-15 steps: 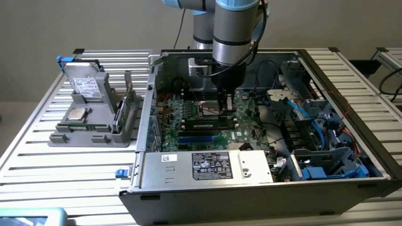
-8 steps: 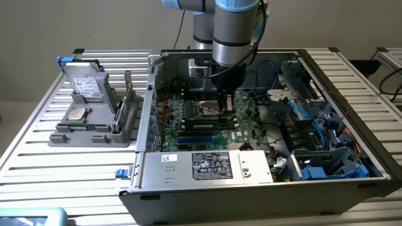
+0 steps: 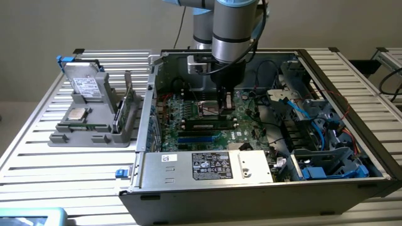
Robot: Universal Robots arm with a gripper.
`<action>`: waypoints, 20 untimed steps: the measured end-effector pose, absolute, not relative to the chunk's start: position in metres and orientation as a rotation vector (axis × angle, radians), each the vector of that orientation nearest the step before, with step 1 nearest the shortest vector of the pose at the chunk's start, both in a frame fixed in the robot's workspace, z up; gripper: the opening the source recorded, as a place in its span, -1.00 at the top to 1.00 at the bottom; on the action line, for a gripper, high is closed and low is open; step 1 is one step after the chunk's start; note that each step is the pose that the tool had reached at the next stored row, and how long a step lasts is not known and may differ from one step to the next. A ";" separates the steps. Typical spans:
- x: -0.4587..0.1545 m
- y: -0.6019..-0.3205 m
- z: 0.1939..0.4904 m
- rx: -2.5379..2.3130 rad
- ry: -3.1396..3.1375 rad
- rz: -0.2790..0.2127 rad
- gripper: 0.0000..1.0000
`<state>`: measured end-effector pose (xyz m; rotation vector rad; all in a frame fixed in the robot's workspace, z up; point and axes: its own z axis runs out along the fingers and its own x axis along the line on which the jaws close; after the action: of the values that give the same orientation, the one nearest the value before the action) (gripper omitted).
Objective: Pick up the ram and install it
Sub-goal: 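Press down the ram until it locks into place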
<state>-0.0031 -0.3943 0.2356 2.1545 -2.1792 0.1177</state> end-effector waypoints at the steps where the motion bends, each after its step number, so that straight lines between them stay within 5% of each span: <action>1: -0.005 -0.394 0.237 2.155 -2.179 0.118 0.79; 20: -0.056 -0.393 0.232 2.154 -2.178 0.116 0.79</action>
<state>-0.0556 -0.3934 0.2325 2.1538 -2.1783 0.1162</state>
